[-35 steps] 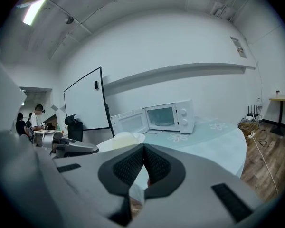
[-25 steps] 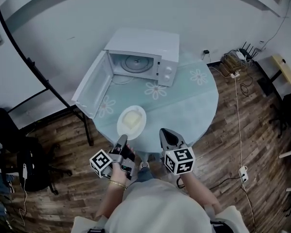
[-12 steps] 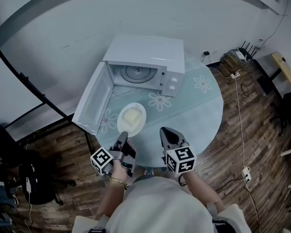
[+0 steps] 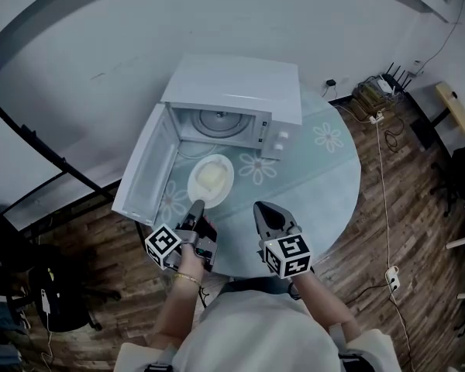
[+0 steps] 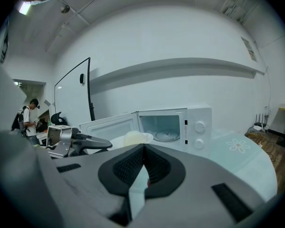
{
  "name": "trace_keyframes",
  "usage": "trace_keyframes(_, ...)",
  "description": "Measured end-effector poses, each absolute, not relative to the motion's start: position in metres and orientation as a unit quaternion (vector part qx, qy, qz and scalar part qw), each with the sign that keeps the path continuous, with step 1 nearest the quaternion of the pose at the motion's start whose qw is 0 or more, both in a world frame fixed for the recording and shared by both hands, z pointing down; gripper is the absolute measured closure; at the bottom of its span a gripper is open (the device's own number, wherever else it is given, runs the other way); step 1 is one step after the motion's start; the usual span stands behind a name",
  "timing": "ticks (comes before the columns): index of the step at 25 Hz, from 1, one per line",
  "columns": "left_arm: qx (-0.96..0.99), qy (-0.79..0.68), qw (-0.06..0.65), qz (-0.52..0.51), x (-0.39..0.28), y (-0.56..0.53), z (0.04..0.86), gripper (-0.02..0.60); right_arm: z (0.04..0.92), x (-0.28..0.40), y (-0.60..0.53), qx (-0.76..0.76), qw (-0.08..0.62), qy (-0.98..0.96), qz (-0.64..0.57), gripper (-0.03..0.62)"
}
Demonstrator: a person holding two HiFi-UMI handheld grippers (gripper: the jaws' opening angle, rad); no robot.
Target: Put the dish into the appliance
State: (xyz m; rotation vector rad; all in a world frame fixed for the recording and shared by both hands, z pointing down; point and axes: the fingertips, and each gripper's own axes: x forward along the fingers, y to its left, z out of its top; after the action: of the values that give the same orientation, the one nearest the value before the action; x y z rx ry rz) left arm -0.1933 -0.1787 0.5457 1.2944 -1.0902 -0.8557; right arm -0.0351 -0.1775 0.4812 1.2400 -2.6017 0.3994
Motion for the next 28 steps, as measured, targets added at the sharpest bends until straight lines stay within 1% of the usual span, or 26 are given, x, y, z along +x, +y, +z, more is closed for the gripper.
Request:
trace_keyframes(12,0.534,-0.472,0.586,-0.385,-0.194,-0.262,0.566,0.535,0.499,-0.046,-0.234,0.391,0.125,-0.899,0.152,0.588)
trace_keyframes(28,0.505,-0.501,0.587,-0.387,-0.204,-0.339,0.614,0.535,0.516,-0.048,-0.290,0.371,0.130,-0.904,0.169,0.588)
